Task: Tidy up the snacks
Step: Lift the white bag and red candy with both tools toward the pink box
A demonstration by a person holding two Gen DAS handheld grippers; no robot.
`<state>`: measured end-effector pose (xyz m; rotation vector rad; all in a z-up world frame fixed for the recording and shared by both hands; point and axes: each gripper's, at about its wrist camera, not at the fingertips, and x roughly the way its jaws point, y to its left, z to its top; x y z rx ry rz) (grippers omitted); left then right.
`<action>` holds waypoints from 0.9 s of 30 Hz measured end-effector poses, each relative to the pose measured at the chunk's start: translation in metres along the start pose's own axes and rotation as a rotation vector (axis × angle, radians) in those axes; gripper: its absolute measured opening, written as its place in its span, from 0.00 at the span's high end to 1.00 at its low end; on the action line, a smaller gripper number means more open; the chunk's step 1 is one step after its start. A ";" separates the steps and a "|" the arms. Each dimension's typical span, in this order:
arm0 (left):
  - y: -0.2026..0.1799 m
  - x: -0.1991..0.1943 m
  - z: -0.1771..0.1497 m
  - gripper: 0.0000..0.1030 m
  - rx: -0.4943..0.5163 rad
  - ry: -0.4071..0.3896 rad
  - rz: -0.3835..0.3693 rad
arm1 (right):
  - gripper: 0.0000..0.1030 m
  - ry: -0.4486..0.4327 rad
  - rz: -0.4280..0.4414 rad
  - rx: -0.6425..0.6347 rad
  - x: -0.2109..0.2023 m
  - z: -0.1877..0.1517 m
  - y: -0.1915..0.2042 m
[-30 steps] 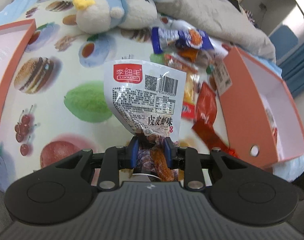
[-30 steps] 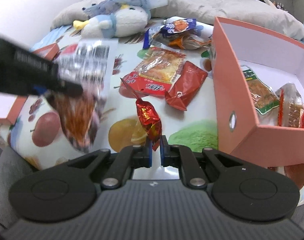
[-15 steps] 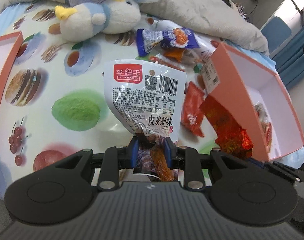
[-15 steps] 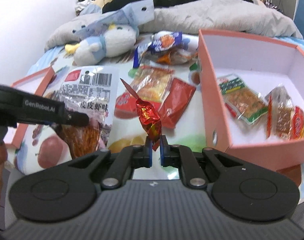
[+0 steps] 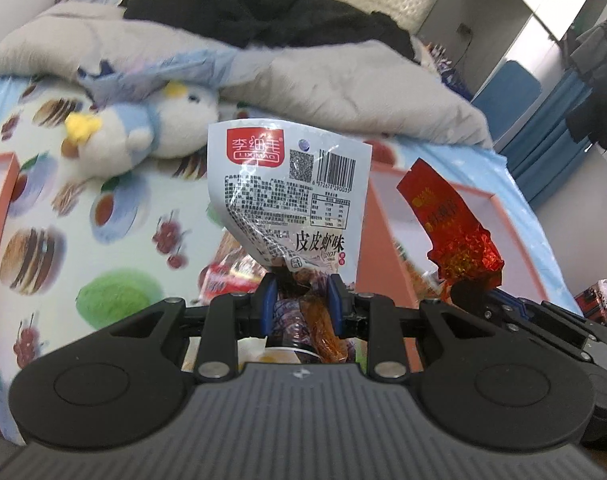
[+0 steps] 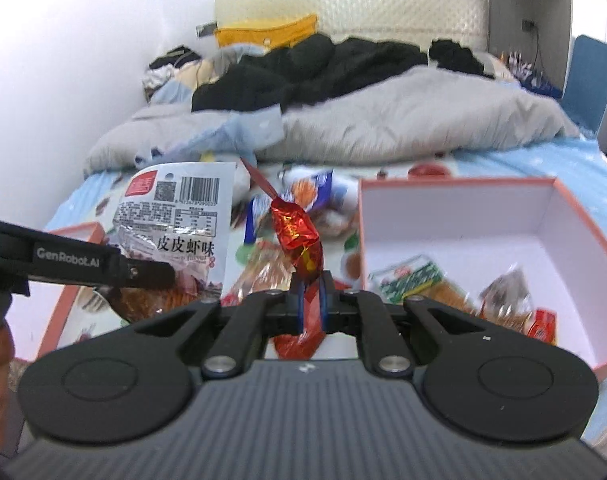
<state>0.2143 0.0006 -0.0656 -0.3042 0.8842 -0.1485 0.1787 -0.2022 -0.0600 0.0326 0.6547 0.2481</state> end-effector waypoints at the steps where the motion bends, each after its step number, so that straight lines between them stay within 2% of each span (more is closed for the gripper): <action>1: -0.004 -0.002 0.002 0.70 0.006 -0.004 -0.005 | 0.90 -0.011 -0.003 -0.001 -0.003 0.004 -0.002; 15: -0.075 -0.015 0.047 0.70 0.083 -0.091 -0.070 | 0.90 -0.155 -0.051 0.003 -0.030 0.053 -0.044; 21: -0.115 -0.004 0.055 0.70 0.114 -0.084 -0.127 | 0.90 -0.196 -0.128 0.022 -0.041 0.056 -0.068; 27: -0.146 0.030 0.055 0.70 0.151 -0.024 -0.148 | 0.90 -0.162 -0.188 0.064 -0.035 0.047 -0.104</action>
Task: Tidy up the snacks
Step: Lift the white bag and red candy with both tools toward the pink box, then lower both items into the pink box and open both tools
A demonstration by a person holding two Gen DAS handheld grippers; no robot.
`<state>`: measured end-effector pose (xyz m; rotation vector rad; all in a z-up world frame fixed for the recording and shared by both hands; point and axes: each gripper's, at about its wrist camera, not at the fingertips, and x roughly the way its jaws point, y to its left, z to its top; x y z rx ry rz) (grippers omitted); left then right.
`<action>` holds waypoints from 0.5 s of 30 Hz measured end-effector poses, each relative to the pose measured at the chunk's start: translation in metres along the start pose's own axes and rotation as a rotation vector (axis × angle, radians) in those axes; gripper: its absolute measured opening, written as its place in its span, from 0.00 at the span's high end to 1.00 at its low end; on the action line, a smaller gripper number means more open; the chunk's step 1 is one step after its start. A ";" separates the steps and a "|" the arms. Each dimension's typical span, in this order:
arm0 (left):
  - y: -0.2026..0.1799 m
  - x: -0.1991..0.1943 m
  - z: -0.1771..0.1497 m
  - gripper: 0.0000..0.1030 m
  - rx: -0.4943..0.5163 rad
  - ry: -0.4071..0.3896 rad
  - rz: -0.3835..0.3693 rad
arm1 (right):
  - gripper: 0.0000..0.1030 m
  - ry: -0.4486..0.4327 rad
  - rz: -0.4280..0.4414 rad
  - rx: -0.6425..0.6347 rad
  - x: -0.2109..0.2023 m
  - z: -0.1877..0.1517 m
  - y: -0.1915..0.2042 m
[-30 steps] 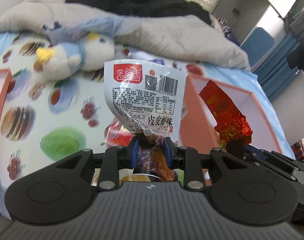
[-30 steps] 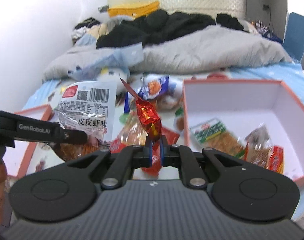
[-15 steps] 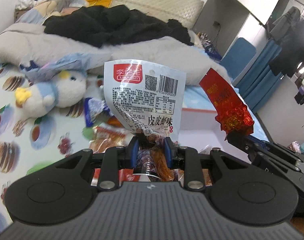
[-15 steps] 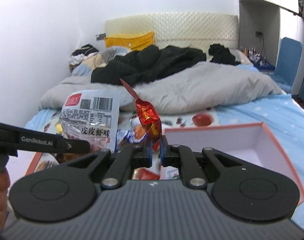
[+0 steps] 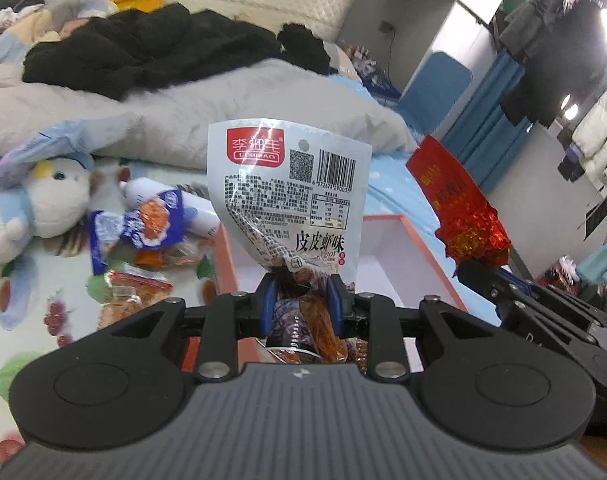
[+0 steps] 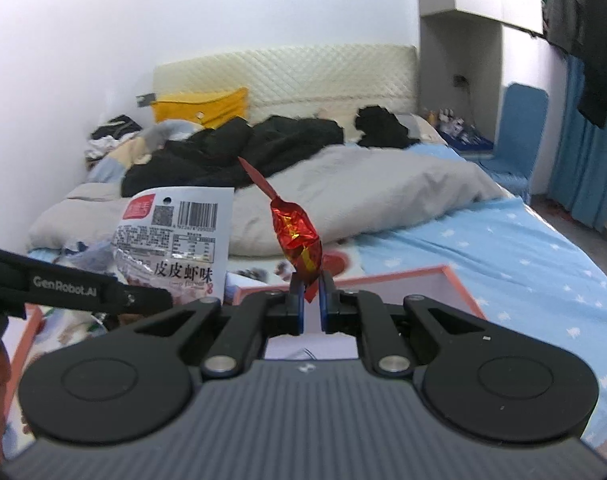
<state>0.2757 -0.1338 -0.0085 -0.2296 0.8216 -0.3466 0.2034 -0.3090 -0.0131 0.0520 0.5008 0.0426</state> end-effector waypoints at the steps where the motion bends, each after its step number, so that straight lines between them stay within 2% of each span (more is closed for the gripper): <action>1: -0.005 0.008 0.000 0.70 0.010 0.016 -0.003 | 0.90 0.011 -0.008 0.010 0.004 -0.002 -0.006; 8: -0.020 0.068 -0.004 0.70 0.051 0.147 0.010 | 0.90 0.108 -0.046 0.070 0.037 -0.024 -0.039; 15: -0.025 0.125 -0.005 0.70 0.070 0.234 0.032 | 0.90 0.216 -0.075 0.104 0.073 -0.052 -0.067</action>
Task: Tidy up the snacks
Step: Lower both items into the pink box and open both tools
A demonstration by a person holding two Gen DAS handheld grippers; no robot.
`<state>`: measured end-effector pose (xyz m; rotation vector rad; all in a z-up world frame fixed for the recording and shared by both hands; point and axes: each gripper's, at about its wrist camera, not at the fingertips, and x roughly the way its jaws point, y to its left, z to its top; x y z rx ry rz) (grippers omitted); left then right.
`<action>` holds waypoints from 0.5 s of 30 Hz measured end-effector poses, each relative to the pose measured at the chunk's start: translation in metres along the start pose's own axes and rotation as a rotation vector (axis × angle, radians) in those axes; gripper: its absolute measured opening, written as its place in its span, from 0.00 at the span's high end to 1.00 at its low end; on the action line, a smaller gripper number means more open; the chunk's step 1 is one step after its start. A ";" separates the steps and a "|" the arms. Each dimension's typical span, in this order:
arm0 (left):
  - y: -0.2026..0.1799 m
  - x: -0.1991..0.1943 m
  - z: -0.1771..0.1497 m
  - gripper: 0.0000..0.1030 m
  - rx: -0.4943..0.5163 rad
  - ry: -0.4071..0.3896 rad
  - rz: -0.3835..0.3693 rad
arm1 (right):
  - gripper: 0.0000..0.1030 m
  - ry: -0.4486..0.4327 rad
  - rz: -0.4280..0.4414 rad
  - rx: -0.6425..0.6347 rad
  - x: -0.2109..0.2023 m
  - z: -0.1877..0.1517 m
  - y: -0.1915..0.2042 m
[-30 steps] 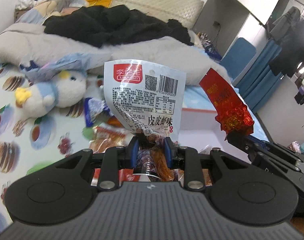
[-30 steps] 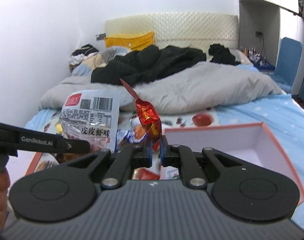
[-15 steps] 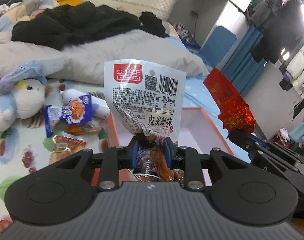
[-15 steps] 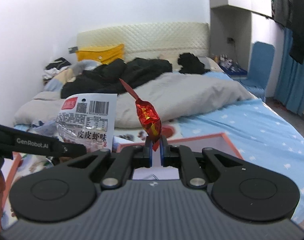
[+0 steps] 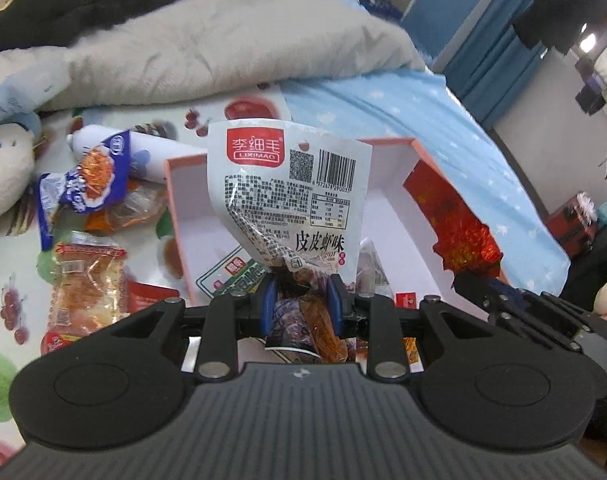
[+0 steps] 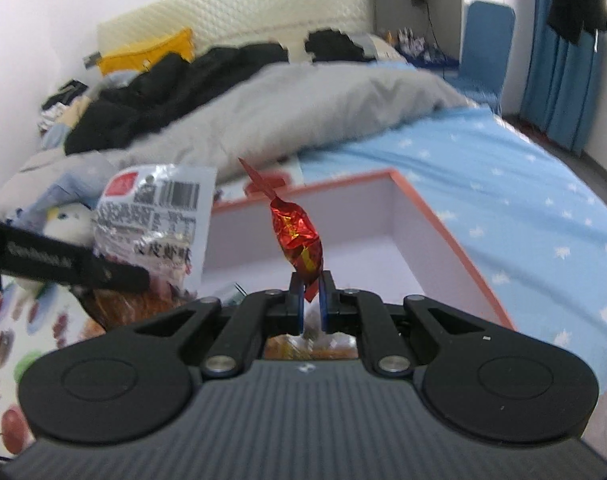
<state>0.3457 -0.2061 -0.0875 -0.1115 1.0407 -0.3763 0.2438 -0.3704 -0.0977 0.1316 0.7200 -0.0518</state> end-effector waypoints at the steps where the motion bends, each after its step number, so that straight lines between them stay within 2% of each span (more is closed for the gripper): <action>1: -0.001 0.006 0.001 0.70 0.009 0.008 0.005 | 0.90 0.011 -0.004 0.004 0.004 -0.002 -0.002; 9: -0.006 0.048 0.003 0.69 0.023 0.075 0.017 | 0.88 0.098 -0.020 0.042 0.034 -0.014 -0.018; 11: -0.007 0.052 0.002 0.61 0.016 0.089 0.015 | 0.88 0.121 -0.018 0.031 0.038 -0.017 -0.017; 13: -0.006 0.053 0.002 0.44 0.010 0.089 0.025 | 0.87 0.132 -0.026 0.014 0.040 -0.019 -0.016; 14: -0.004 0.051 0.002 0.43 0.008 0.082 0.033 | 0.78 0.134 -0.030 0.015 0.040 -0.019 -0.016; 15: -0.004 0.049 0.003 0.43 0.008 0.075 0.036 | 0.63 0.131 -0.028 0.023 0.040 -0.020 -0.016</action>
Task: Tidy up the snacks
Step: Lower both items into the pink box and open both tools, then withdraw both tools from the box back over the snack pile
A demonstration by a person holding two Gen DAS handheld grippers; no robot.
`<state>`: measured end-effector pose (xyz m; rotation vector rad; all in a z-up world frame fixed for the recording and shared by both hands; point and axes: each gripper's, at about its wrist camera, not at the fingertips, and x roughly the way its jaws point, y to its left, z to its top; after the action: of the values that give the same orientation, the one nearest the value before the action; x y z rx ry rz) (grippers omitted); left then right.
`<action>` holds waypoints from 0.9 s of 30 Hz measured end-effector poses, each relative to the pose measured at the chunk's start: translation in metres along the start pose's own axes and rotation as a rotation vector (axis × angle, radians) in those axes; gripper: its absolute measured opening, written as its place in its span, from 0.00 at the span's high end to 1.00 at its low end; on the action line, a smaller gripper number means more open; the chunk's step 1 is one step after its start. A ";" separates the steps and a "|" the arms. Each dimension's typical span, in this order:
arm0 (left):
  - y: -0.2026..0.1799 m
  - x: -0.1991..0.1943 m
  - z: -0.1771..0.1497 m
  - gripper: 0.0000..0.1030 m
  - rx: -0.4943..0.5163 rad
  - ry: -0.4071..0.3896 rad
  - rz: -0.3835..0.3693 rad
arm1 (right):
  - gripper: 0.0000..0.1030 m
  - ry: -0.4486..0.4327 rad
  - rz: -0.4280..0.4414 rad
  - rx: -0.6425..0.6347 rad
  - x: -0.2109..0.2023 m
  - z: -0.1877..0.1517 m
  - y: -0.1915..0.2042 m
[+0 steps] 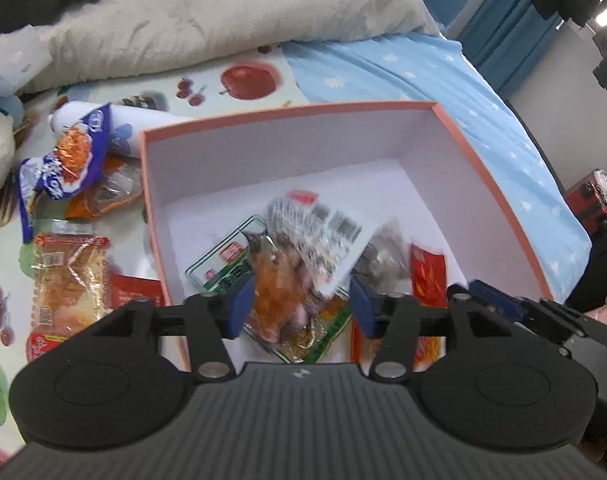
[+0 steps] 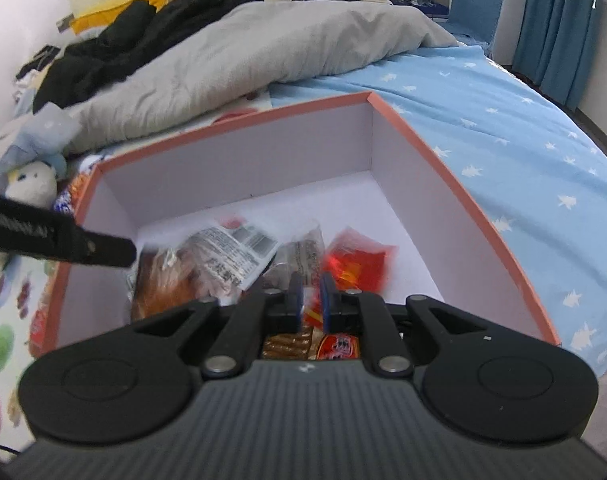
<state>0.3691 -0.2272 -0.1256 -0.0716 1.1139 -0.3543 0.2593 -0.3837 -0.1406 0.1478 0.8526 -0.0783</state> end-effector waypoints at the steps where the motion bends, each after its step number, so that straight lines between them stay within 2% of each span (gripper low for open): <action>1: 0.002 -0.002 0.000 0.42 -0.002 -0.006 -0.002 | 0.59 -0.003 0.004 0.008 -0.001 -0.001 -0.001; 9: 0.008 -0.040 -0.004 0.43 -0.012 -0.067 -0.022 | 0.59 -0.064 0.025 0.027 -0.028 0.005 0.002; 19: 0.008 -0.115 -0.020 0.43 0.013 -0.197 -0.047 | 0.59 -0.196 0.054 0.003 -0.092 0.014 0.023; 27: 0.020 -0.173 -0.034 0.43 0.036 -0.302 -0.038 | 0.59 -0.284 0.099 -0.001 -0.135 0.014 0.040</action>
<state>0.2758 -0.1494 0.0045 -0.1112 0.8078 -0.3833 0.1865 -0.3451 -0.0259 0.1729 0.5613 -0.0055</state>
